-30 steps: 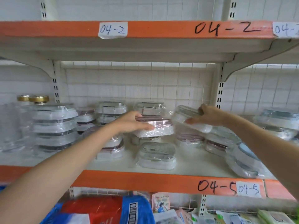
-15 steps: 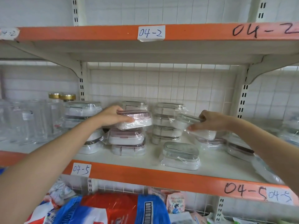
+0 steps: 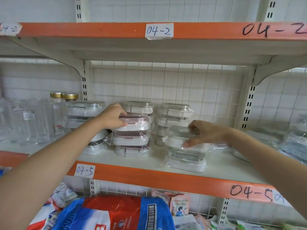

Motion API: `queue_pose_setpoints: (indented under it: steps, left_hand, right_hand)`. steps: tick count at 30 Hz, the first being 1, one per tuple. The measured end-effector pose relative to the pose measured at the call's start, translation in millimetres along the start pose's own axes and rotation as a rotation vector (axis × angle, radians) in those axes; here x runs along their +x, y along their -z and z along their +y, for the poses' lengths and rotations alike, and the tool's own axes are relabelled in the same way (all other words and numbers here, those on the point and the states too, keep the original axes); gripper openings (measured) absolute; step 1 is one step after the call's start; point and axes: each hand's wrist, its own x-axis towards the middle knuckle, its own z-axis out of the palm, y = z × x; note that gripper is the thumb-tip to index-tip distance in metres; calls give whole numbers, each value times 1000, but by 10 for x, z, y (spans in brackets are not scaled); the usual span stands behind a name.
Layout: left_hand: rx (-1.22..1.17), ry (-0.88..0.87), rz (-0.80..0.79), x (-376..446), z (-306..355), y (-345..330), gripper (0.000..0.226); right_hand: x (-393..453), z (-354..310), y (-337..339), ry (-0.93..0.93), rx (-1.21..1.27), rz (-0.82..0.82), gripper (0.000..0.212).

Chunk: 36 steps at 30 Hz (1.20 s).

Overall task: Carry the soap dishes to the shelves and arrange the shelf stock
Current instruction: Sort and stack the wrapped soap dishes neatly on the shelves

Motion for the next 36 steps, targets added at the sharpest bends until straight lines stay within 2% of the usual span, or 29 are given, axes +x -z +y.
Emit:
queue_pose_setpoints:
  steps: [3, 6, 11, 14, 22, 26, 28, 31, 36]
  left_hand:
    - [33, -43, 31, -27, 31, -26, 44]
    - [54, -102, 77, -66, 105, -38, 45]
    - [33, -231, 134, -51, 390, -77, 37]
    - [30, -285, 113, -20, 609, -152, 37]
    - [-21, -384, -34, 10, 1231, -398, 39]
    - [-23, -419, -58, 88, 1587, -539, 21]
    - [-1, -412, -93, 156, 1795, -628, 28]
    - [56, -429, -160, 244, 2118, -772, 25]
    - [167, -446, -238, 377, 2613, -1033, 33]
  right_hand:
    - [78, 29, -227, 20, -116, -32, 89]
    - [123, 76, -298, 15, -126, -32, 101]
    - [113, 79, -271, 6, -121, -55, 107]
    - [70, 96, -242, 0, -99, -83, 110]
    - [-147, 393, -6, -50, -56, -56, 102]
    - [-296, 617, 180, -117, -95, -54, 78]
    - [-348, 780, 275, -171, -136, -49, 70]
    - [-377, 1072, 387, -238, -195, -28, 61]
    - [-453, 1420, 572, -312, -303, -41, 58]
